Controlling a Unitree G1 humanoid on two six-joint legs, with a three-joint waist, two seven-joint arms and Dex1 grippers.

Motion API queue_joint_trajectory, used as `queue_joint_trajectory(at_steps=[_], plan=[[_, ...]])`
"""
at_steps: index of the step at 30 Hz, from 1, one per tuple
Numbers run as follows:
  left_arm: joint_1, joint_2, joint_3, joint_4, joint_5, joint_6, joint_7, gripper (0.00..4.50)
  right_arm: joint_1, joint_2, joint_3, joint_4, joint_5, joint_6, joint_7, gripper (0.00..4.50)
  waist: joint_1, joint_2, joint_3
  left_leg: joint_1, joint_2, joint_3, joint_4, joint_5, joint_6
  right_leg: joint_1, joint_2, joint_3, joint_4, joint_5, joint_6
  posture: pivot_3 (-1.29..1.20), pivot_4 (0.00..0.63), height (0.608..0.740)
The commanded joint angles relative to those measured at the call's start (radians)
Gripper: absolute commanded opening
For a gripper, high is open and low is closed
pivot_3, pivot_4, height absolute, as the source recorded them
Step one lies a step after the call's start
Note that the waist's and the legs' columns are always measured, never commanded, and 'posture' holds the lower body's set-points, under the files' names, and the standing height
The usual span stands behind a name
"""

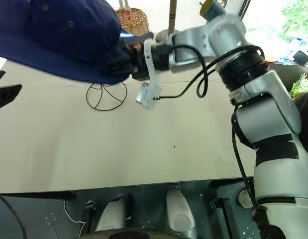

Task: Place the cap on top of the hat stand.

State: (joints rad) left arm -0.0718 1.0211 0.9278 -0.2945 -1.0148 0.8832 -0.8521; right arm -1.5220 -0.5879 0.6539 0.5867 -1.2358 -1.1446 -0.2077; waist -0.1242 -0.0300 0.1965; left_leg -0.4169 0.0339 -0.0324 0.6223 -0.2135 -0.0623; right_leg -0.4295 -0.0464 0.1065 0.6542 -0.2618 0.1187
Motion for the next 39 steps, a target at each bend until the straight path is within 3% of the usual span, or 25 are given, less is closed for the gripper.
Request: queue_joint_trajectory(at_steps=[1,8,15,19,36,39], plan=[[-0.003,0.022,0.033,-0.014,-0.008,-0.011,-0.004,4.5,-0.06,0.013,-0.004,0.01,-0.067,0.116,-0.095,0.01,0.0,0.0,0.0,0.0,0.0,0.0,0.0,0.0,0.0,0.0,0.0,0.0,0.001,0.0,0.0,0.0,0.15,0.74],[-0.019,0.025,0.021,-0.012,-0.008,-0.018,-0.001,4.5,-0.224,0.003,0.061,0.187,-0.155,0.205,-0.245,0.01,0.0,0.0,0.0,0.001,0.0,0.0,0.0,0.0,0.0,0.0,0.0,0.0,0.001,0.0,-0.001,0.0,0.15,0.74],[-0.02,0.012,0.014,-0.024,-0.011,-0.021,0.008,4.5,-0.268,0.005,0.146,0.179,-0.211,0.213,-0.367,0.01,-0.001,-0.001,0.0,0.001,0.0,0.0,0.0,0.0,0.0,0.0,0.0,0.0,0.001,-0.001,-0.001,0.0,0.15,0.74],[-0.018,0.007,0.018,-0.029,-0.016,-0.019,0.012,4.5,-0.196,0.005,0.172,0.107,-0.184,0.168,-0.354,0.01,-0.004,-0.001,0.0,0.001,0.0,-0.001,0.0,0.0,0.0,0.0,0.0,0.0,0.001,0.0,-0.001,0.0,0.15,0.74],[-0.003,0.006,0.034,-0.036,-0.029,-0.007,0.016,4.5,-0.085,0.058,0.158,0.245,-0.058,0.21,-0.237,0.01,-0.003,-0.001,-0.001,0.002,0.0,-0.001,0.0,0.0,0.0,0.001,0.0,0.0,0.004,0.001,0.002,0.0,0.15,0.74],[0.007,0.01,0.047,-0.037,-0.032,-0.001,0.014,4.5,-0.074,0.061,0.149,0.244,-0.026,0.208,-0.217,1.24,-0.004,-0.001,-0.001,0.003,0.0,-0.001,0.0,0.0,0.0,0.001,0.0,0.0,0.004,0.001,0.002,0.0,0.15,0.74]])
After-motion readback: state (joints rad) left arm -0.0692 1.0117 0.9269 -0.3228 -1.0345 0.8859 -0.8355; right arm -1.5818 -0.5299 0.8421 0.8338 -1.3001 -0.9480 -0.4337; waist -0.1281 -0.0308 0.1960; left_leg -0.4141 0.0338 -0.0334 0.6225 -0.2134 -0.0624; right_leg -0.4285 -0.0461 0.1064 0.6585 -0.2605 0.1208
